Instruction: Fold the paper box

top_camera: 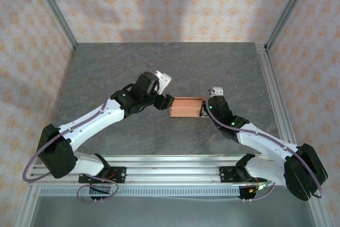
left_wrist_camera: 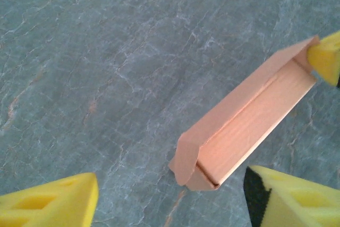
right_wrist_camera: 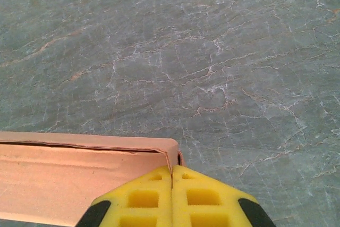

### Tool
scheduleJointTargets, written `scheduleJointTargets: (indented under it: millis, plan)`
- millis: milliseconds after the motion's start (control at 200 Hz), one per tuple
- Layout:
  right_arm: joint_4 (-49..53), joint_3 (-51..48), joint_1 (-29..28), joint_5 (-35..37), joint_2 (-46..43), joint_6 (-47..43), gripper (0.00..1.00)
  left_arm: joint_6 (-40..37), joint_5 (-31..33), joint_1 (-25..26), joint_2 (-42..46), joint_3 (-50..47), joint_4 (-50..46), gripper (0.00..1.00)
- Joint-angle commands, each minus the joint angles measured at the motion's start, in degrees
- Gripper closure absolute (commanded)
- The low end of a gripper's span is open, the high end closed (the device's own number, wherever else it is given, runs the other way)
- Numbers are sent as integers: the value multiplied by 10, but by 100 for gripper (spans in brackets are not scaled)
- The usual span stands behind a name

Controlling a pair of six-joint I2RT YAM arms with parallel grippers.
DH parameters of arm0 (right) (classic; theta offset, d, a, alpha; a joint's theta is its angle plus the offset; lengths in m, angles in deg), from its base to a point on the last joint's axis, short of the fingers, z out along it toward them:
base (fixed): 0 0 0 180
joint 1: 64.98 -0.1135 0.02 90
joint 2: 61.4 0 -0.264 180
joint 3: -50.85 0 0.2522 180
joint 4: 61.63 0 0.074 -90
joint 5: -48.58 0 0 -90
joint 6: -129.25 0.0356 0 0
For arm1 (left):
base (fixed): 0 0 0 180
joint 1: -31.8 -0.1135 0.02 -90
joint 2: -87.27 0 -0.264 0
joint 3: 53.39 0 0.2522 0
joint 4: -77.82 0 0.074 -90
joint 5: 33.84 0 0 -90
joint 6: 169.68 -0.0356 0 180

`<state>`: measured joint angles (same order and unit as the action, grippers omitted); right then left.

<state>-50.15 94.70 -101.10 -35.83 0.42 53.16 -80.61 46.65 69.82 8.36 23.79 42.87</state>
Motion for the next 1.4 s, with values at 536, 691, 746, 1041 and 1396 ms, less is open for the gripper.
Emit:
scheduleJointTargets:
  millis: [536, 691, 746, 1041, 1396]
  plan:
    - [24, 33, -2, -14, 25, 8, 100, -23, -9, 20, -94, 74, -83, 62]
    - [22, 33, -2, -15, 26, 9, 100, -19, 4, 20, -108, 75, -80, 63]
    - [24, 34, -2, -14, 26, 8, 100, -19, 10, 20, -109, 74, -77, 64]
    - [42, 43, -2, -6, 23, -8, 100, -22, 30, 16, -127, 78, -74, 71]
    - [42, 43, -2, -9, 22, -7, 100, -2, 13, 9, -126, 79, -64, 86]
